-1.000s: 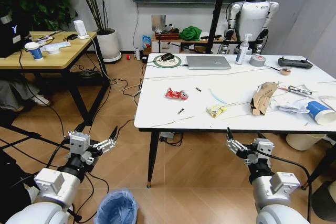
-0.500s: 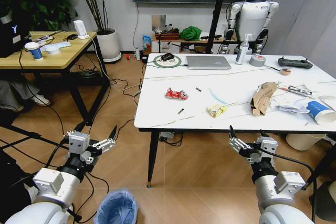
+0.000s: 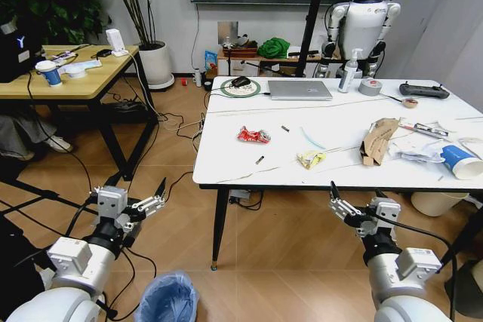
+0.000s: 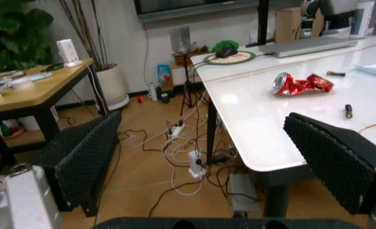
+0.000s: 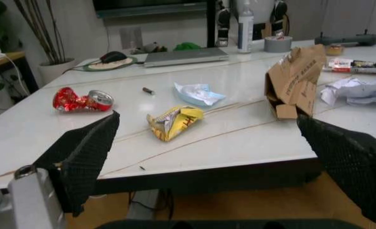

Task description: Pick up the trash bin and place the trash from the table into it.

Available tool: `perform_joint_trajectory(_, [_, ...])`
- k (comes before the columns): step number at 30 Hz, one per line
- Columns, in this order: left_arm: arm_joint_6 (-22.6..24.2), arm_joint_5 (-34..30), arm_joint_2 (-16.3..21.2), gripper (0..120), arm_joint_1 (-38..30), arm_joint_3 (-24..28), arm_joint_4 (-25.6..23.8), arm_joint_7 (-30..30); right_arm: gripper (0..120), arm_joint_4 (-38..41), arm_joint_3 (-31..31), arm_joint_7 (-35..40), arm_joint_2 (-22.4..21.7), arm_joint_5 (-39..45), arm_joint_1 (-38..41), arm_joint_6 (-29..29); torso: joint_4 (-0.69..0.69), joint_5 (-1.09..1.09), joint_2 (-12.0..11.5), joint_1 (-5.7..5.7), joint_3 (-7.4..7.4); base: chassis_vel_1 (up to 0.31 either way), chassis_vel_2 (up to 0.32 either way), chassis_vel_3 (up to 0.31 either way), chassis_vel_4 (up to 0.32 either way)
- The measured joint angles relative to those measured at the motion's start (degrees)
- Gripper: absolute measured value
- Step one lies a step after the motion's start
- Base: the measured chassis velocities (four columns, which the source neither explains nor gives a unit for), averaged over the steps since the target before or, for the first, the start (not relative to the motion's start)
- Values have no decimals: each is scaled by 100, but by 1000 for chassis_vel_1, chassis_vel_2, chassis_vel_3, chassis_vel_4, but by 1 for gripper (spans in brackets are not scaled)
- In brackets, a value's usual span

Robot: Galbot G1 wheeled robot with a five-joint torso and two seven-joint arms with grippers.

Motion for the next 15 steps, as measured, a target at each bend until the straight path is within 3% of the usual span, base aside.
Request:
perform_joint_trajectory(6, [77,6,72,100,-53,2,74,11,100,-27,18,22,51,-3,31,9,0,0,-8,-4,-3,0,0,0,0])
perform_joint_trajectory(15, [221,16,123,100,-139,15,94,41,100,-85,20,30,49,-3,44,17,0,0,-240,-109,-128,0,0,0,0])
